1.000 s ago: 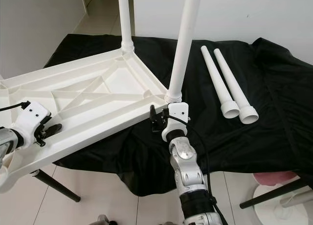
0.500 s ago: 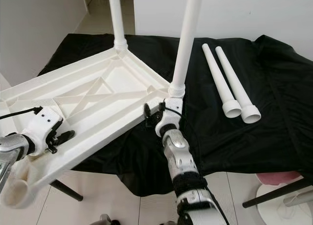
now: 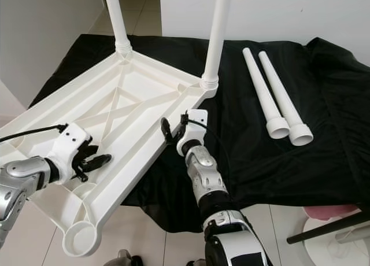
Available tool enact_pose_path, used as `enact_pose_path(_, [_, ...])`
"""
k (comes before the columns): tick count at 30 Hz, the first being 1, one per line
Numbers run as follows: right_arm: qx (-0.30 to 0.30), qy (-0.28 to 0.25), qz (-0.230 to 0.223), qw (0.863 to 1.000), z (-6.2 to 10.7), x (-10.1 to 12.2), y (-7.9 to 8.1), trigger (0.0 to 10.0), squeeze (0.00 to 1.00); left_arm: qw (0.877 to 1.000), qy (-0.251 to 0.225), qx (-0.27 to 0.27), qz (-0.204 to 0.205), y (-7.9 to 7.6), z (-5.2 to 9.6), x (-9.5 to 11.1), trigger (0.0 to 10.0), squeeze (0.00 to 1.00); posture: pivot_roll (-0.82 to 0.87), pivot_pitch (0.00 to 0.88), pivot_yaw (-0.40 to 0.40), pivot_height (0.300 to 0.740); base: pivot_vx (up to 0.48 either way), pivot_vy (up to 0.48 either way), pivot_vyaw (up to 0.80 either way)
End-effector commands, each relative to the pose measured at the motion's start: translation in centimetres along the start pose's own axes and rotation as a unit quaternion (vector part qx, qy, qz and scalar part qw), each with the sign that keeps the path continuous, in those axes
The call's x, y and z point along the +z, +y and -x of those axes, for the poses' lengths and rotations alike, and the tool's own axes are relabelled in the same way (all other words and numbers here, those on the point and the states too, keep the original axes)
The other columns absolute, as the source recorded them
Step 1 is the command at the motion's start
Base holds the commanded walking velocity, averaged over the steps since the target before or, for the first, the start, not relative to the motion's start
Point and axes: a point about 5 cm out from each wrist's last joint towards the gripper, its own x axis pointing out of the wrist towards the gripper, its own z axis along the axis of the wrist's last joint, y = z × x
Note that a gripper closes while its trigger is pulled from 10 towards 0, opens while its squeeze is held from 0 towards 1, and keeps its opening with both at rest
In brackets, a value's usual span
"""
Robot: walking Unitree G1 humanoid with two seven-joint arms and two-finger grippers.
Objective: Building children table
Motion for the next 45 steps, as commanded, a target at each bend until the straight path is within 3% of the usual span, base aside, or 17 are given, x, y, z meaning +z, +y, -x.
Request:
enact_pose_path(1, [-0.006,-0.007,0.006,1.0,0.0,0.0,-0.1,10.0,0.0,0.997,-0.065,-0.013,-0.026,0.9,0.8,2.6,10.0,0.0,0.07,0.091,0.027,0.74,0.0,0.0,0.0])
enact_pose_path(2, [-0.012,-0.011,0.007,1.0,0.0,0.0,-0.4,10.0,0.0,0.996,-0.091,0.001,-0.018,1.5,1.2,3.5,10.0,0.0,0.07,0.091,0.027,0.74,0.0,0.0,0.0])
enact_pose_path(8, [-0.043,-0.028,0.016,0.999,0.3,0.3,-1.5,10.0,0.0,0.991,-0.133,0.029,0.004,2.6,2.0,4.8,10.0,0.0,0.06,0.089,0.027,0.74,0.0,0.0,0.0])
enact_pose_path(15, [-0.1,-0.086,0.032,0.991,1.0,1.8,-3.5,10.0,0.0,0.993,-0.101,0.061,-0.024,3.5,2.6,3.2,10.0,0.0,0.06,0.088,0.019,0.74,0.0,0.0,0.0])
enact_pose_path(17, [-0.13,-0.104,0.04,0.985,1.5,2.5,-4.6,10.0,0.0,0.994,-0.066,0.077,-0.051,4.1,3.0,1.8,10.0,0.0,0.06,0.085,0.017,0.74,0.0,0.0,0.0])
enact_pose_path(24, [-0.151,-0.109,0.054,0.981,2.6,2.8,-6.3,10.0,0.0,0.993,-0.017,0.096,-0.064,4.6,3.7,-0.2,10.0,0.0,0.06,0.084,0.005,0.74,0.0,0.0,0.0])
enact_pose_path(27, [-0.16,-0.116,0.068,0.978,3.6,3.1,-7.3,10.0,0.0,0.993,0.039,0.087,-0.072,4.2,4.3,-2.4,10.0,0.0,0.06,0.085,-0.004,0.74,0.0,0.0,0.0])
enact_pose_path(29, [-0.16,-0.116,0.068,0.978,3.6,3.1,-7.3,10.0,0.0,0.993,0.039,0.087,-0.072,4.2,4.3,-2.4,10.0,0.0,0.06,0.085,-0.004,0.74,0.0,0.0,0.0])
enact_pose_path(32, [-0.161,-0.122,0.08,0.976,4.6,3.3,-7.4,10.0,0.0,0.992,0.084,0.053,-0.074,2.6,4.7,-4.7,10.0,0.0,0.06,0.081,-0.007,0.74,0.0,0.0,0.0])
enact_pose_path(36, [-0.166,-0.124,0.08,0.975,4.7,3.4,-7.5,10.0,0.0,0.993,0.09,0.047,-0.057,2.1,4.5,-5.7,10.0,0.0,0.06,0.073,-0.002,0.74,0.0,0.0,0.0])
enact_pose_path(37, [-0.177,-0.125,0.077,0.973,4.7,3.4,-7.7,10.0,0.0,0.992,0.11,0.034,-0.057,1.4,4.3,-6.8,10.0,0.0,0.06,0.067,-0.005,0.74,0.0,0.0,0.0])
enact_pose_path(43, [-0.173,-0.123,0.076,0.974,4.7,3.4,-7.4,10.0,0.0,0.991,0.122,0.003,-0.058,0.0,3.8,-7.7,10.0,0.0,0.07,0.063,-0.009,0.74,0.0,0.0,0.0])
enact_pose_path(45, [-0.168,-0.117,0.076,0.976,4.5,3.3,-7.3,10.0,0.0,0.992,0.116,-0.024,-0.048,-1.7,2.7,-8.1,10.0,0.0,0.07,0.056,-0.008,0.74,0.0,0.0,0.0])
